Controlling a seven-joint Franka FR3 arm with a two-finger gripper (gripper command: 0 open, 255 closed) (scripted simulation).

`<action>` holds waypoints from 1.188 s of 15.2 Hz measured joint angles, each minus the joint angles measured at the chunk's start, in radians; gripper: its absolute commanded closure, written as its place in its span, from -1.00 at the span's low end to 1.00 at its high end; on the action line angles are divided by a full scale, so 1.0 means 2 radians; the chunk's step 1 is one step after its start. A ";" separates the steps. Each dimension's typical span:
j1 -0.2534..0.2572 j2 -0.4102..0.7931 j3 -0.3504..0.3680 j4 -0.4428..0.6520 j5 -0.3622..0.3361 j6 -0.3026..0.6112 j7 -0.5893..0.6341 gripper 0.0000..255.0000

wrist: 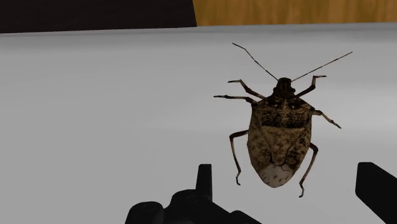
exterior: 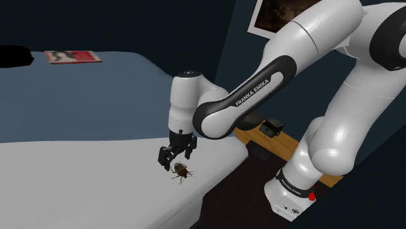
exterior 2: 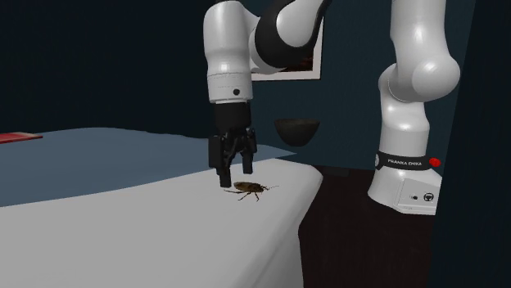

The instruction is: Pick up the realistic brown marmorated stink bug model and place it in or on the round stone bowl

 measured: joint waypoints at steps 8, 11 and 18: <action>0.000 0.001 0.000 0.000 -0.001 0.002 0.000 1.00; 0.000 0.001 0.000 -0.001 -0.001 0.002 0.000 1.00; -0.001 -0.012 0.001 0.002 0.007 -0.013 -0.004 1.00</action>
